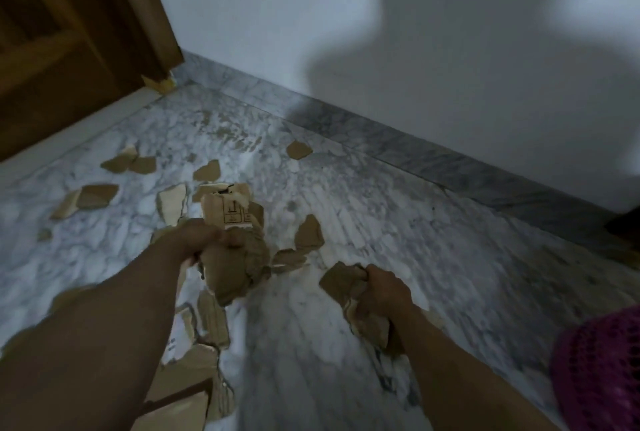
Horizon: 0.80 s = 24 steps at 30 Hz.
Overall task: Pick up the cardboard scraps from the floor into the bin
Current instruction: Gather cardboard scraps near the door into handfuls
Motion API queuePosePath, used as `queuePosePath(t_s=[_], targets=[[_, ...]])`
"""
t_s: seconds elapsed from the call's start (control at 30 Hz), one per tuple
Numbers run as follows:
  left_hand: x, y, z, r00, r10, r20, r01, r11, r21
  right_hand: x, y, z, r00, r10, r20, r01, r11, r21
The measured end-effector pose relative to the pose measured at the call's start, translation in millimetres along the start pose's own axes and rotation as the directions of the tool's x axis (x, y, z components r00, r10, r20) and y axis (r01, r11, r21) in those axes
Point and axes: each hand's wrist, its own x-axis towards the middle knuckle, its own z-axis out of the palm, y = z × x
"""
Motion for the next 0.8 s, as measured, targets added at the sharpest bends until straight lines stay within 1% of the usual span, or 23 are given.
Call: queuePosePath(t_s=[0.07,0.13,0.23,0.27,0.3,0.37,0.4,0.43,0.5,0.53,0.57,0.63,0.67,0.73,0.8], targets=[[-20,11,-28,0.999,-0.037,-0.039,0.039,0.998,0.051,-2,-3,-6,0.999,0.043,0.021,-0.046,0.992,0.117],[-42,27,-48,0.996,-0.060,-0.058,0.064,0.995,0.074,-1,-16,-19,0.999,0.047,0.021,-0.051,0.968,0.247],[-59,25,-60,0.996,-0.061,-0.064,0.059,0.998,-0.021,11,-56,-37,1.000,0.018,-0.019,-0.007,0.886,0.463],[-59,17,-58,0.996,-0.069,-0.052,0.068,0.997,-0.033,15,-72,-41,0.999,0.024,-0.023,-0.010,0.870,0.493],[-56,2,-52,0.995,-0.094,-0.032,0.094,0.996,0.005,21,-86,-43,0.999,0.025,-0.024,-0.009,0.861,0.509],[-48,-32,-31,0.992,-0.125,-0.009,0.126,0.992,0.021,35,-111,-41,0.999,0.051,-0.020,-0.032,0.849,0.527],[-46,-47,-16,0.991,-0.134,-0.021,0.135,0.991,0.026,44,-121,-39,0.998,0.065,-0.024,-0.042,0.843,0.536],[-41,-63,-4,0.989,-0.130,-0.065,0.132,0.991,0.027,55,-130,-35,0.997,0.077,-0.024,-0.052,0.837,0.545],[-32,-94,17,0.971,-0.129,-0.202,0.142,0.989,0.050,73,-144,-24,0.993,0.114,-0.008,-0.092,0.839,0.536],[-32,-107,25,0.953,-0.126,-0.277,0.141,0.989,0.036,77,-149,-17,0.991,0.136,-0.002,-0.115,0.848,0.517],[-34,-113,30,0.939,-0.126,-0.319,0.139,0.990,0.019,81,-152,-9,0.987,0.161,-0.017,-0.134,0.869,0.476],[-33,-118,34,0.925,-0.132,-0.356,0.124,0.991,-0.044,86,-158,5,0.980,0.190,-0.066,-0.155,0.922,0.355],[-30,-120,37,0.922,-0.123,-0.366,0.116,0.992,-0.041,88,-161,8,0.975,0.207,-0.085,-0.173,0.939,0.299],[-27,-122,43,0.919,-0.116,-0.378,0.133,0.991,0.018,87,-166,9,0.964,0.241,-0.111,-0.214,0.954,0.209],[-23,-122,47,0.909,-0.128,-0.397,0.156,0.987,0.040,87,-168,8,0.967,0.229,-0.114,-0.206,0.960,0.190]])
